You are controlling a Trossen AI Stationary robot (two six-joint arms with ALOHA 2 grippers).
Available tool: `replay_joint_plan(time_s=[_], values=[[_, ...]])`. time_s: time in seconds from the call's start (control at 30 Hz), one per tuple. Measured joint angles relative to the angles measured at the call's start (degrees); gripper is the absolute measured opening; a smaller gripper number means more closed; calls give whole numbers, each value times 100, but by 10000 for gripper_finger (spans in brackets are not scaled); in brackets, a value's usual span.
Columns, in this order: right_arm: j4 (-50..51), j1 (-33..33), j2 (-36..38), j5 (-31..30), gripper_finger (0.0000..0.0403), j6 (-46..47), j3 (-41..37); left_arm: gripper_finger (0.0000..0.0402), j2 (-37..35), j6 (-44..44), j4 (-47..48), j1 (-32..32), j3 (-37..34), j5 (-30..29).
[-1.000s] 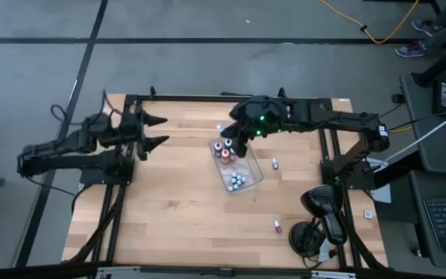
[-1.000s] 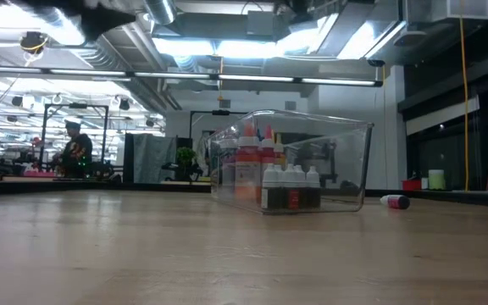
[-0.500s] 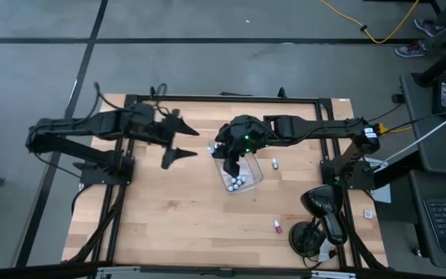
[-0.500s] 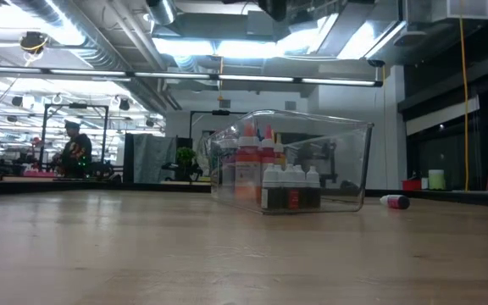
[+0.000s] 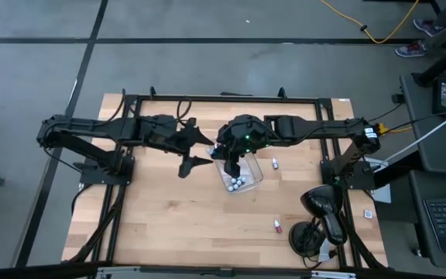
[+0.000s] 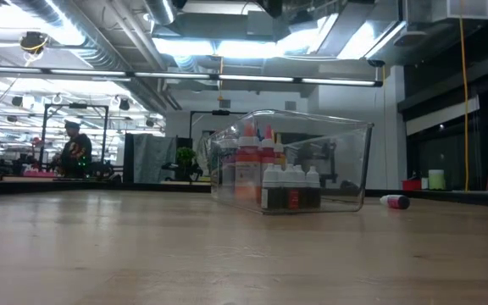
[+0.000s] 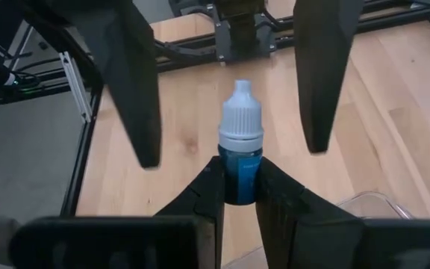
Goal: Pick & Place food coloring
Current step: Put the small blue food coloring bottle into the bottom of the bin
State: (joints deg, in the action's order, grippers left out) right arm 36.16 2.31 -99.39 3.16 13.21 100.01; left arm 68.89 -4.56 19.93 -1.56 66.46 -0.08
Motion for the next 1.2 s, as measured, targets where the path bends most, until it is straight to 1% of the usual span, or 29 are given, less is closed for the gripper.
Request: replay_joint_plan(time_s=[0.2,0.43,0.57,0.7,0.87,1.03,1.2], values=[[4,39,2,8,57,-35,0,255,0,-201,29,1,-2,2],[0,86,2,4,63,-40,0,204,1,-218,187,4,-2,4],[0,90,2,2,57,-39,0,165,1,-218,178,4,-2,5],[0,90,2,-4,59,-28,0,117,1,-218,177,2,-2,23],[4,90,2,-4,63,-35,0,61,1,-230,177,4,-2,235],[6,90,2,-2,74,-43,0,58,1,-231,175,4,-2,265],[174,92,15,-80,109,-318,1,62,1,-292,157,4,-9,257]])
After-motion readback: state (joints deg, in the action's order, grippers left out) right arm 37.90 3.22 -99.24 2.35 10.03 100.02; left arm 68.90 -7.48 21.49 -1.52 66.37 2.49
